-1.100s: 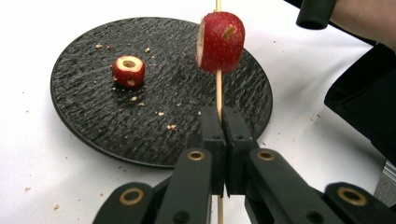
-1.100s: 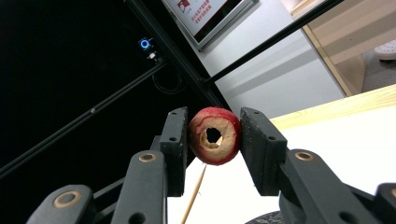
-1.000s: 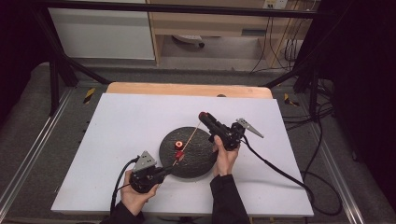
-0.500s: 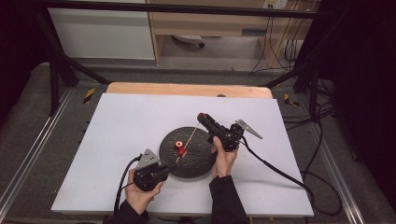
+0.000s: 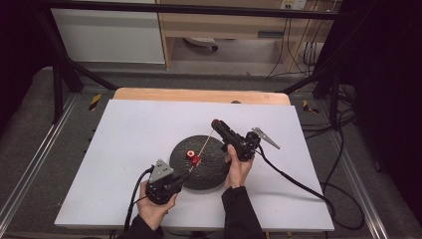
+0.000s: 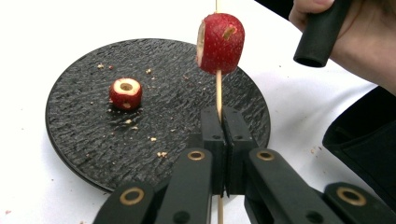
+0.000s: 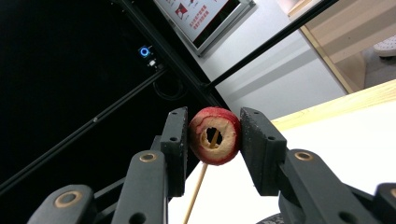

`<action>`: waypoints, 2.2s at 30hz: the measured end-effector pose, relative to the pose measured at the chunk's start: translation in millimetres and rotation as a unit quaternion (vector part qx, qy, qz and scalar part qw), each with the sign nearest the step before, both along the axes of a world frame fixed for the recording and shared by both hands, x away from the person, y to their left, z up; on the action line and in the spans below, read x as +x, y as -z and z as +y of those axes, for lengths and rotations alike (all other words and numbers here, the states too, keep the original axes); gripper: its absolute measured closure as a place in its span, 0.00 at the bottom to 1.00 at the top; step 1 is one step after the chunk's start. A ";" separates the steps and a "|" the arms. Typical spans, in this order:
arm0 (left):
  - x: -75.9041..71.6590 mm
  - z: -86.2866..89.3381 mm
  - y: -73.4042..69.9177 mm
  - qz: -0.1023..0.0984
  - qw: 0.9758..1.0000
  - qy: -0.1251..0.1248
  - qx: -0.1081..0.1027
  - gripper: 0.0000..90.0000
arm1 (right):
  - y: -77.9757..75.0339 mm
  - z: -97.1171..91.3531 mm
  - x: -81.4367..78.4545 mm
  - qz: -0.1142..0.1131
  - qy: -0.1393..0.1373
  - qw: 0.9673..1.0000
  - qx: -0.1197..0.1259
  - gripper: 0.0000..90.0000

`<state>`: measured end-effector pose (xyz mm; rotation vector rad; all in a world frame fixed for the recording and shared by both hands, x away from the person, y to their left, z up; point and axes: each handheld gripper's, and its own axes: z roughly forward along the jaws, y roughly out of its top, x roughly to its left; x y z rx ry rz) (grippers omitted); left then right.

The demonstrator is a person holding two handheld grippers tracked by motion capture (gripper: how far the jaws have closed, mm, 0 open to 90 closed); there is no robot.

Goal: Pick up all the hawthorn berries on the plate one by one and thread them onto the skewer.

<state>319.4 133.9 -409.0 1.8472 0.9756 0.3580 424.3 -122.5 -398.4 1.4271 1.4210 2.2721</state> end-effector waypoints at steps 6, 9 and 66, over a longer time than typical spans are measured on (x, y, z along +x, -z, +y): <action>1.0 -6.2 1.5 -0.002 1.000 -0.009 -0.007 0.99 | 0.8 0.8 0.8 0.015 -0.010 1.000 0.016 0.71; 3.4 -10.0 0.2 -0.001 1.000 -0.012 -0.006 0.99 | 2.7 1.8 -0.3 0.021 -0.019 1.000 0.014 0.71; 31.3 19.2 -0.4 0.004 0.999 0.035 0.011 0.99 | 9.4 -20.0 -16.0 0.054 -0.100 0.971 -0.210 0.22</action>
